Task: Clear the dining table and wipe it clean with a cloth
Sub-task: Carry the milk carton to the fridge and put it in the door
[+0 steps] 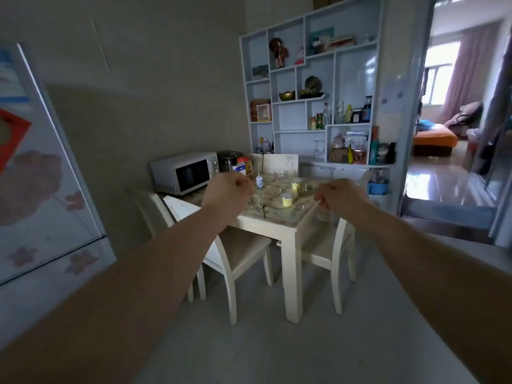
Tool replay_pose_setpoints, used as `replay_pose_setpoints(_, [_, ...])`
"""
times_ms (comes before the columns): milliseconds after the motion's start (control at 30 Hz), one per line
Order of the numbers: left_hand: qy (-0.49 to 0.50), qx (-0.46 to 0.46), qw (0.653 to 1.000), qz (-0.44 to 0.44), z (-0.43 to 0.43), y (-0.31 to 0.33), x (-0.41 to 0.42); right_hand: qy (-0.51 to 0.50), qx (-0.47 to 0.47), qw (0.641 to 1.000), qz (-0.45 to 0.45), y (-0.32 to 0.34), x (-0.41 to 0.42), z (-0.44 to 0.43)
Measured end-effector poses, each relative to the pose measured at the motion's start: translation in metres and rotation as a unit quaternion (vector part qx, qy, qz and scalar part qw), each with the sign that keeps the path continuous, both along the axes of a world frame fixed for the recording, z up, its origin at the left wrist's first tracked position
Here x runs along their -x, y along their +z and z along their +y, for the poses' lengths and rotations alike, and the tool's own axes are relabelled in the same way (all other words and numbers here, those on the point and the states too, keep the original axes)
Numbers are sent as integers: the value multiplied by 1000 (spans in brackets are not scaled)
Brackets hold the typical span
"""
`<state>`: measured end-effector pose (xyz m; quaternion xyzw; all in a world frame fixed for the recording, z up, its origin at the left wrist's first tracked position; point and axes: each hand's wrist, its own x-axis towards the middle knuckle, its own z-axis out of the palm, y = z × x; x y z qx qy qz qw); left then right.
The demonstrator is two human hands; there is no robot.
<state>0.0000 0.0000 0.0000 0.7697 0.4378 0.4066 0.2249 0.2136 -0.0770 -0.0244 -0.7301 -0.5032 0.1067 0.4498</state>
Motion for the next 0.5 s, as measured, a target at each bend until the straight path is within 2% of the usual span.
replay_pose_setpoints(100, [15, 24, 999, 36, 28, -14, -31, -12, 31, 999, -16, -14, -39, 28])
replay_pose_setpoints(367, [65, 57, 991, 99, 117, -42, -112, 59, 78, 995, -5, -42, -129, 117])
replay_pose_setpoints(500, [91, 72, 985, 128, 143, -54, -136, 86, 77, 993, 34, -52, -155, 150])
